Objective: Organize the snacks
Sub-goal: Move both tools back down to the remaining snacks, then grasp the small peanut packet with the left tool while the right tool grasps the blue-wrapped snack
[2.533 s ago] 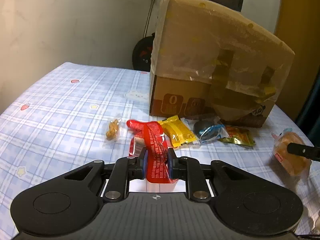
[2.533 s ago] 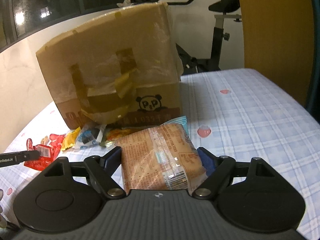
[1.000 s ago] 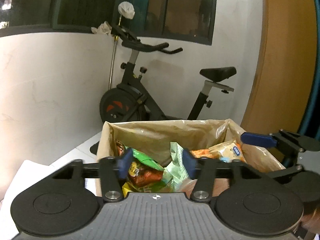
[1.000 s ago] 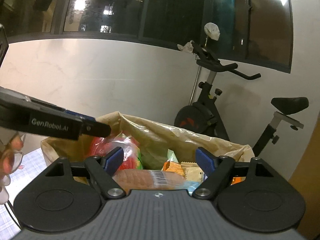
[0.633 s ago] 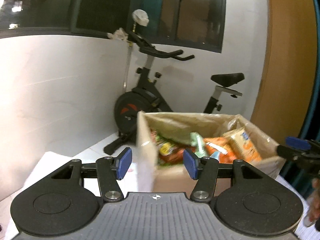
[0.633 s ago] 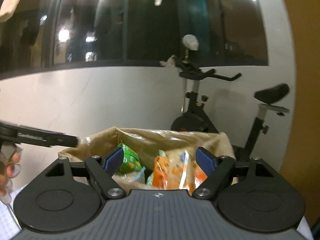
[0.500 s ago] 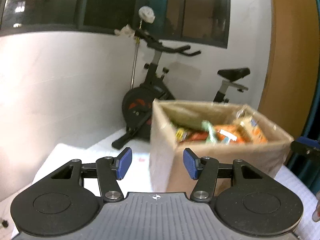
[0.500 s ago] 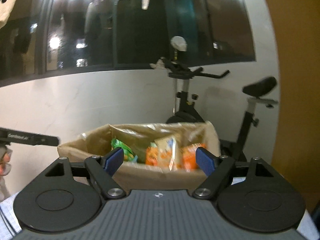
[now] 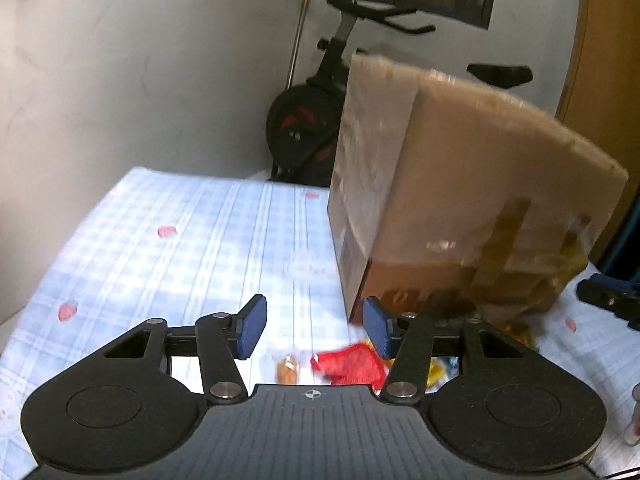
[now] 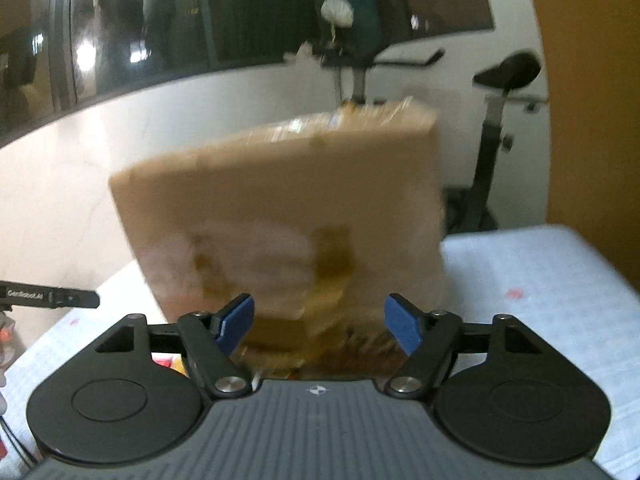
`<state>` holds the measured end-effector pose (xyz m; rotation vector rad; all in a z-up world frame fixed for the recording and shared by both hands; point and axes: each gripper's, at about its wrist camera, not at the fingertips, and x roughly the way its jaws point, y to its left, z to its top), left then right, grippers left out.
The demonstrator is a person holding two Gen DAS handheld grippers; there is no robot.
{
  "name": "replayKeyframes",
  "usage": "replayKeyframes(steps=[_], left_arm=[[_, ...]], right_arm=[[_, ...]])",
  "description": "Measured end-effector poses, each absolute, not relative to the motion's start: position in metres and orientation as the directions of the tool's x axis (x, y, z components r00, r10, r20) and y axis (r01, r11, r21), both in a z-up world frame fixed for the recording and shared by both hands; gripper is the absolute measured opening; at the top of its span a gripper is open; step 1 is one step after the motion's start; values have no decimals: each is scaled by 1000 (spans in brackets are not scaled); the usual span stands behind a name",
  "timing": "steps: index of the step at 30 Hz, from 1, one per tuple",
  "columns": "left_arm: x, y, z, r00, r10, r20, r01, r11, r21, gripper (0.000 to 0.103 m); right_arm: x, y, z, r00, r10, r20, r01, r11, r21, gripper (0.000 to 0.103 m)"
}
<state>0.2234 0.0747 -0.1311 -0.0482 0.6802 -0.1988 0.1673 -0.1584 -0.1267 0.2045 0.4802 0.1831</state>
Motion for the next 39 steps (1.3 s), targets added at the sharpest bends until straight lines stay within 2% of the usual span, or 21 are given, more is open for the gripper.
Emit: replayKeyframes(steps=[7, 12, 22, 27, 36, 37, 39], left_arm=[[229, 77, -155, 725, -182, -664, 157, 983, -98, 52], [225, 78, -169, 712, -172, -680, 146, 985, -96, 49], [226, 78, -180, 701, -167, -694, 141, 985, -95, 48], [227, 76, -185, 698, -159, -698, 149, 986, -75, 49], [234, 70, -192, 715, -118, -689, 140, 990, -24, 48], [235, 71, -193, 716, -110, -690, 133, 991, -20, 46], [237, 72, -197, 706, -110, -699, 127, 992, -27, 21]], right_arm=[[192, -117, -155, 778, 320, -541, -211, 944, 255, 70], [207, -95, -168, 736, 349, -580, -227, 934, 274, 70], [238, -72, -188, 692, 293, -660, -179, 955, 236, 68], [230, -68, -191, 703, 293, -649, -204, 956, 210, 58], [201, -91, -189, 711, 289, -641, -160, 954, 253, 54], [198, -94, -189, 713, 286, -640, -156, 955, 254, 54], [192, -100, -187, 715, 283, -639, -147, 955, 258, 54]])
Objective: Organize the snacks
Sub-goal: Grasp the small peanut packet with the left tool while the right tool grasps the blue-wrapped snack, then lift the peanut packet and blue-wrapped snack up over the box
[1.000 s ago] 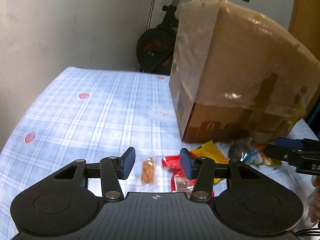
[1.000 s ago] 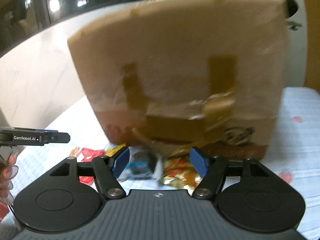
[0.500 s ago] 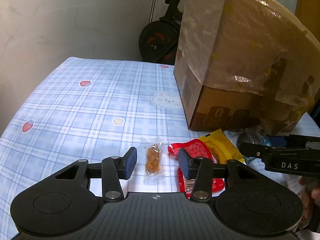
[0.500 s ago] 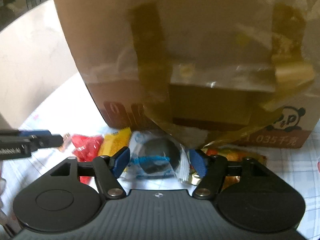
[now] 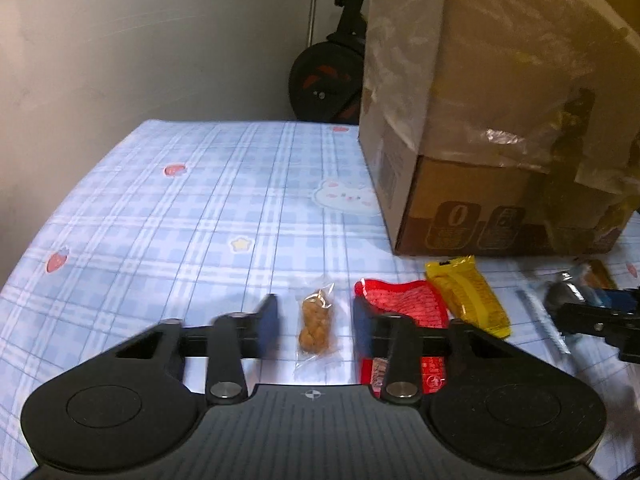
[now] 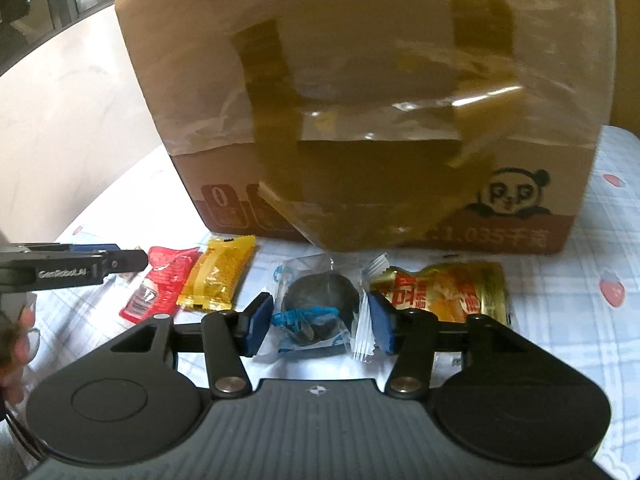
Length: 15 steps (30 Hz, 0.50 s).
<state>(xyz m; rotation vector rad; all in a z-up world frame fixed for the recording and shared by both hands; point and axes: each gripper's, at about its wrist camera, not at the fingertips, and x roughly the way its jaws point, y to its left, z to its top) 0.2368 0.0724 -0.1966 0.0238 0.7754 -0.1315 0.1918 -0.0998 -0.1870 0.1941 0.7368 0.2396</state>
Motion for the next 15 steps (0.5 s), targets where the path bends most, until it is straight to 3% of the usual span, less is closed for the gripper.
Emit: replayKeyframes(steps=[6, 15], left_arm=[[225, 67, -200, 718, -113, -687, 165, 986, 9, 21], [213, 72, -182, 741, -130, -658, 134, 990, -44, 21]], right_arm=[[189, -105, -188, 715, 282, -640, -133, 953, 271, 54], [178, -120, -181, 722, 285, -630, -109, 947, 303, 53]])
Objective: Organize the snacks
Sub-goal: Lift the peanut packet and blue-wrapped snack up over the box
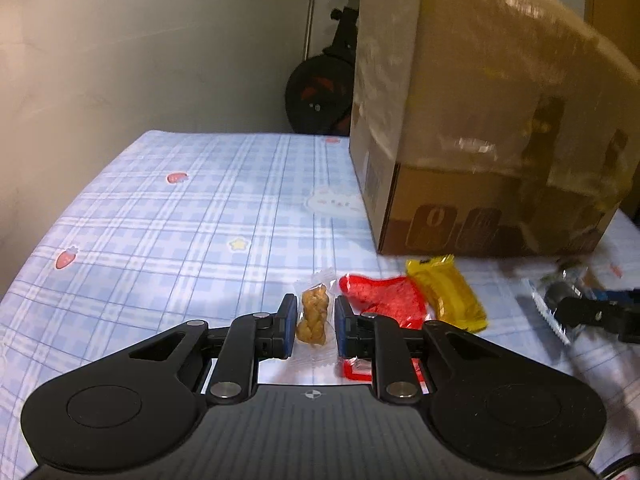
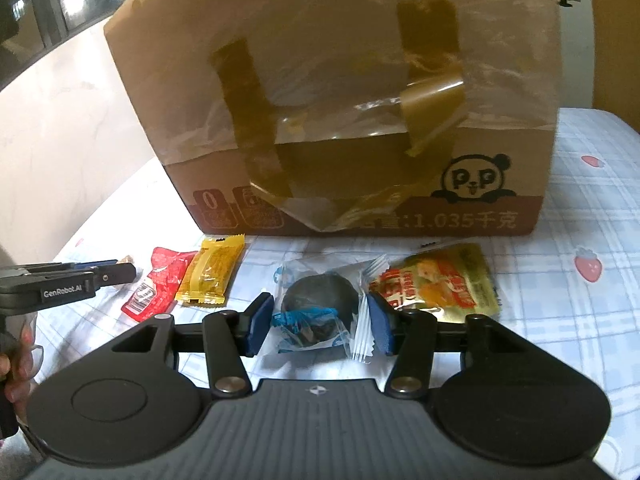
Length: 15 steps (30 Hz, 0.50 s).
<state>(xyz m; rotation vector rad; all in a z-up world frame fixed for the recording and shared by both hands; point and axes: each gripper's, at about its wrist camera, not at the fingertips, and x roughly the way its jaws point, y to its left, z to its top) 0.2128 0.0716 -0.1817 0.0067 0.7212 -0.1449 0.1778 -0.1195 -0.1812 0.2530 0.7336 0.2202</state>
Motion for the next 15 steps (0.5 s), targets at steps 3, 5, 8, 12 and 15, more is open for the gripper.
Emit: replayKeyframes(steps=[3, 5, 8, 12, 15], left_arm=[[207, 72, -170, 756, -143, -639, 126, 989, -71, 21], [203, 70, -162, 766, -153, -624, 126, 988, -87, 21], [197, 64, -149, 783, -175, -597, 146, 984, -97, 21], [192, 53, -129, 801, -214, -559, 181, 977, -115, 21], [190, 44, -112, 817, -249, -520, 212, 969, -129, 21]], right_arm=[[173, -124, -177, 734, 283, -618, -106, 946, 307, 53], [166, -130, -173, 745, 276, -607, -101, 947, 306, 53], [157, -138, -166, 759, 270, -592, -94, 946, 310, 53], [143, -148, -155, 782, 255, -569, -86, 948, 306, 53], [129, -159, -139, 810, 238, -536, -73, 948, 311, 53]])
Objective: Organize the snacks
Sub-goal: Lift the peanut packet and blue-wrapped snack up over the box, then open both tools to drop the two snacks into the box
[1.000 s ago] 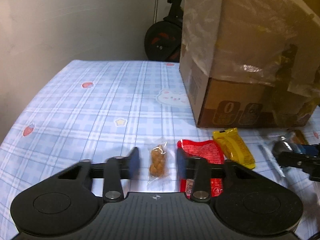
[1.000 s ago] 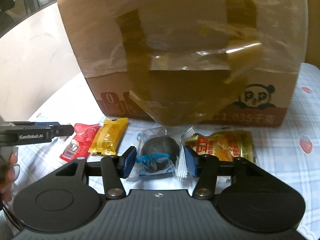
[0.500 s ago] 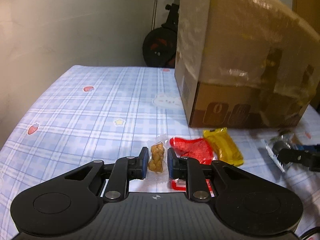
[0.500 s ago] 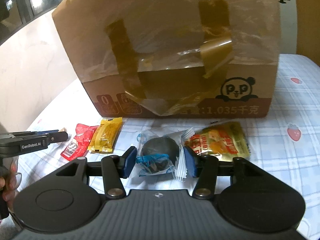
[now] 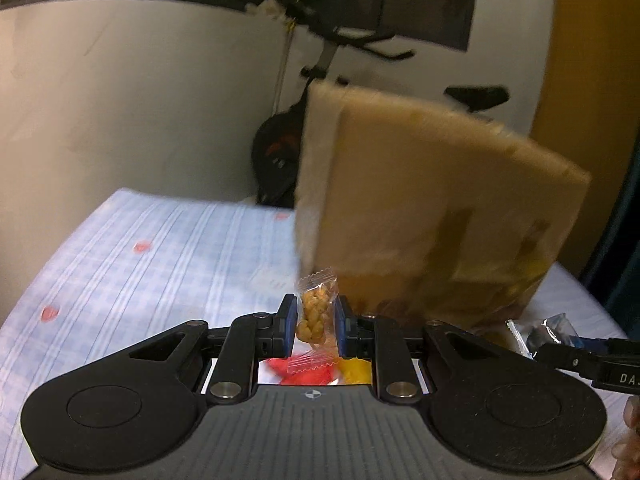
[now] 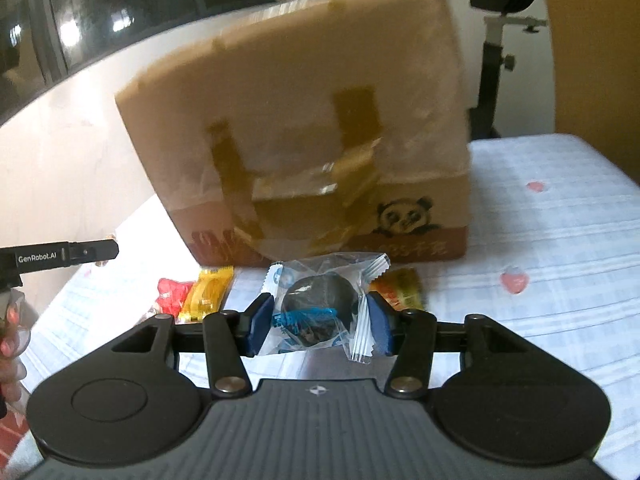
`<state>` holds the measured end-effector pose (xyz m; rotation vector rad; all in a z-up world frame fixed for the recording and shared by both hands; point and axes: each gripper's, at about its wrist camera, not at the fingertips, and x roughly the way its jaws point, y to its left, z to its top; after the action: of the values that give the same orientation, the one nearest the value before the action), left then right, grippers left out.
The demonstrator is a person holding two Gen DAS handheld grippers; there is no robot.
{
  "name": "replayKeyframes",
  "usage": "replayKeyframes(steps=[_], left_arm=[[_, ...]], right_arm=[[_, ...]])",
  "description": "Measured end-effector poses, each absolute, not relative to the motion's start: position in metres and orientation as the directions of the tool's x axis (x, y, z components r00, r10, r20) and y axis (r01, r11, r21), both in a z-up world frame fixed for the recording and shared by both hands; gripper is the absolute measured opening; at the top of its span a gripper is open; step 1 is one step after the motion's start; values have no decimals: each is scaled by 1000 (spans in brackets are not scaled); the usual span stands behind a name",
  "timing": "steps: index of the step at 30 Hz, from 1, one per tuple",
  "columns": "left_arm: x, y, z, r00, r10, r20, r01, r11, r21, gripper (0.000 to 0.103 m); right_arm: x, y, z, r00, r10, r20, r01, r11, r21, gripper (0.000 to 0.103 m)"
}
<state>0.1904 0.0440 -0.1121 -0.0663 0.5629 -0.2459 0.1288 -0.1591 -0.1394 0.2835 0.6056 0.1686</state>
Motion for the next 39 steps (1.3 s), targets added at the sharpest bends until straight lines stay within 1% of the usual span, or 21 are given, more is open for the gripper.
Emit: replayKeyframes(steps=[6, 11, 14, 17, 19, 23, 25, 27, 29, 32, 36, 37, 38, 39], left_arm=[[191, 21, -69, 845, -322, -428, 294, 947, -131, 21], [198, 4, -29, 856, -387, -343, 358, 922, -147, 21], [210, -8, -12, 853, -412, -320, 387, 911, -142, 21], [231, -22, -1, 850, -422, -314, 406, 906, -120, 21], [249, -32, 3, 850, -414, -327, 401, 909, -109, 21], [287, -50, 2, 830, -390, -399, 377, 919, -116, 21], [303, -51, -2, 821, -368, -436, 348, 929, -129, 21], [312, -52, -6, 818, -352, -455, 331, 935, -128, 21], [314, -49, -9, 814, -347, -466, 334, 936, -115, 21], [316, -46, -16, 808, -341, -480, 334, 937, -102, 21], [317, -40, -23, 801, -345, -490, 331, 936, -118, 23], [316, -38, -23, 798, -346, -493, 330, 936, -122, 24], [314, -36, -23, 797, -346, -494, 330, 936, -124, 30], [316, -35, -22, 800, -342, -494, 324, 938, -124, 42]], right_arm=[[115, -176, -95, 882, 199, -427, -70, 952, 298, 53], [118, -189, -49, 937, 171, -305, -77, 952, 298, 53], [126, -191, -26, 955, 165, -248, -96, 958, 269, 53], [144, -193, -9, 963, 160, -216, -105, 963, 247, 53], [161, -193, 0, 964, 171, -204, -119, 962, 245, 53], [215, -181, 9, 952, 215, -218, -169, 963, 209, 53], [245, -165, 8, 942, 207, -263, -178, 975, 130, 53], [262, -149, 5, 936, 195, -294, -195, 980, 30, 53], [270, -135, -4, 928, 199, -316, -222, 974, -38, 53], [275, -123, -22, 912, 211, -352, -246, 967, -59, 53], [283, -119, -39, 895, 208, -395, -256, 964, -72, 53], [285, -120, -40, 891, 202, -406, -246, 967, -61, 54], [287, -122, -42, 887, 198, -416, -235, 971, -37, 55], [286, -126, -41, 883, 200, -424, -227, 974, -14, 55]])
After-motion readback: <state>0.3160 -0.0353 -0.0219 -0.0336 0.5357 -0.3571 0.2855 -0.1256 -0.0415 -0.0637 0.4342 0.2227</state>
